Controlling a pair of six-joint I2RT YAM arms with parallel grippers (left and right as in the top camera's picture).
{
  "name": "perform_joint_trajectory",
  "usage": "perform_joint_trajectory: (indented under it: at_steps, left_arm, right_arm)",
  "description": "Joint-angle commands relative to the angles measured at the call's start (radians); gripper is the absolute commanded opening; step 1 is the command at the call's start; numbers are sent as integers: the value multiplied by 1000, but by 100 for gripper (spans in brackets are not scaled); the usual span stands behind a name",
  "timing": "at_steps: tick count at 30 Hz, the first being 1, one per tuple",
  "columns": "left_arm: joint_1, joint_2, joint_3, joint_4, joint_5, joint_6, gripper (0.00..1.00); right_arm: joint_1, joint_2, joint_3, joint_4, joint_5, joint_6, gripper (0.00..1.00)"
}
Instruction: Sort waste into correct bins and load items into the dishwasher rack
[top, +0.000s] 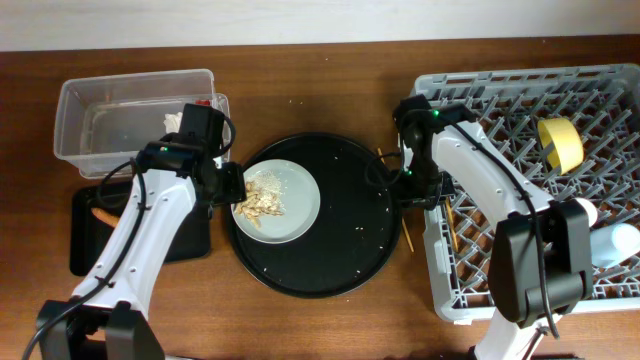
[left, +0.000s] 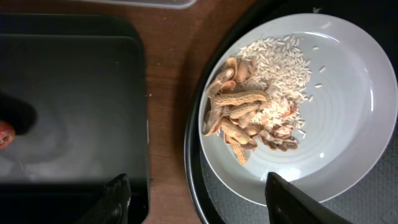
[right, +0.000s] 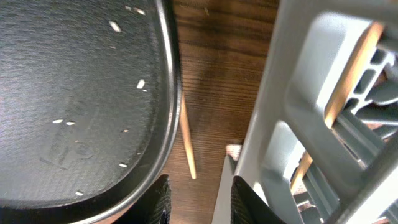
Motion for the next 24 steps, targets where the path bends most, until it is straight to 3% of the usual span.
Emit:
perform_joint_trajectory:
  at_steps: [1, 9, 14, 24]
  left_arm:
    - [26, -5, 11, -11, -12, 15, 69]
    - [27, -5, 11, -11, -13, 15, 69]
    - [27, -5, 11, -11, -16, 15, 69]
    - [27, -5, 11, -11, -16, 15, 69]
  right_arm:
    - [6, 8, -68, 37, 35, 47, 31]
    - [6, 8, -218, 194, 26, 64, 31]
    - [74, 8, -218, 244, -74, -70, 35]
    - [109, 6, -212, 272, 96, -69, 37]
